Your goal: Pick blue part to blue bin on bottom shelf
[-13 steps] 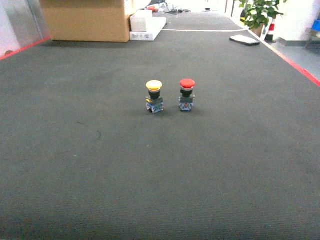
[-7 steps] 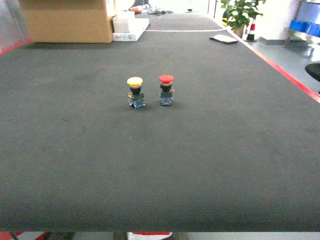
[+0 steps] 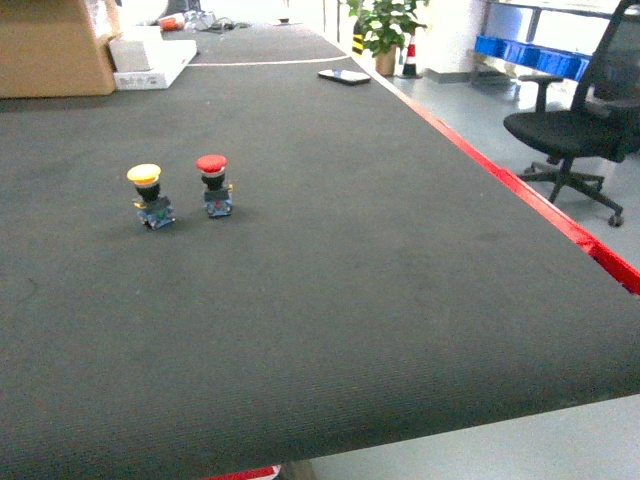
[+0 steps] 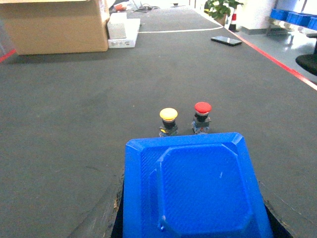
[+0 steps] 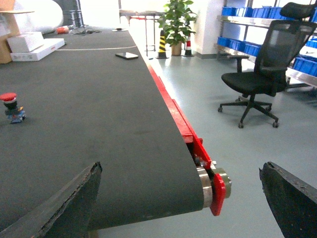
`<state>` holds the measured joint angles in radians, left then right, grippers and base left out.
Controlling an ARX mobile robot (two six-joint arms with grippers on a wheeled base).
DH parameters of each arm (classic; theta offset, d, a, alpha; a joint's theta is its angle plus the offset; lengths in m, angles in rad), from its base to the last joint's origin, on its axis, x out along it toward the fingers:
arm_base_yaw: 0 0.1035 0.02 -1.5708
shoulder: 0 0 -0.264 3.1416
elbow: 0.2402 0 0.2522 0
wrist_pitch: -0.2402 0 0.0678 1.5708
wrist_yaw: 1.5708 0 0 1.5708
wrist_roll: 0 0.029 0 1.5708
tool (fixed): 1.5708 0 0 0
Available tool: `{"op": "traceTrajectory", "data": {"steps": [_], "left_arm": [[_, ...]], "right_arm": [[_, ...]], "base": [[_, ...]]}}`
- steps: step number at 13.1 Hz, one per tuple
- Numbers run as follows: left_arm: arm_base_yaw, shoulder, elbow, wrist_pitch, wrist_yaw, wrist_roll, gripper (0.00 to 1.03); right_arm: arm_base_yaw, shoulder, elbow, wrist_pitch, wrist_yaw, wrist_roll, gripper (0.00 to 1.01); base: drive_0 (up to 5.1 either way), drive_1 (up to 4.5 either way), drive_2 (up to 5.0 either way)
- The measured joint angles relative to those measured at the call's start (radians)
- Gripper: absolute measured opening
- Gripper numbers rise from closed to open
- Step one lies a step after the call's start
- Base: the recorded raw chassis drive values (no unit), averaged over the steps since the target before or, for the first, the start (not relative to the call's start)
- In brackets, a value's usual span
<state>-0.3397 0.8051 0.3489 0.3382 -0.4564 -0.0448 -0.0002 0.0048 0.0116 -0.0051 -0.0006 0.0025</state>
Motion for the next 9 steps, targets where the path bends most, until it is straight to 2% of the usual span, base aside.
{"op": "traceTrajectory", "data": {"steps": [9], "left_arm": [[0.000, 0.000, 0.000, 0.000, 0.000, 0.000, 0.44]], "right_arm": [[0.000, 0.000, 0.000, 0.000, 0.000, 0.000, 0.98]], "base": [[-1.5, -1.53, -1.5]]}}
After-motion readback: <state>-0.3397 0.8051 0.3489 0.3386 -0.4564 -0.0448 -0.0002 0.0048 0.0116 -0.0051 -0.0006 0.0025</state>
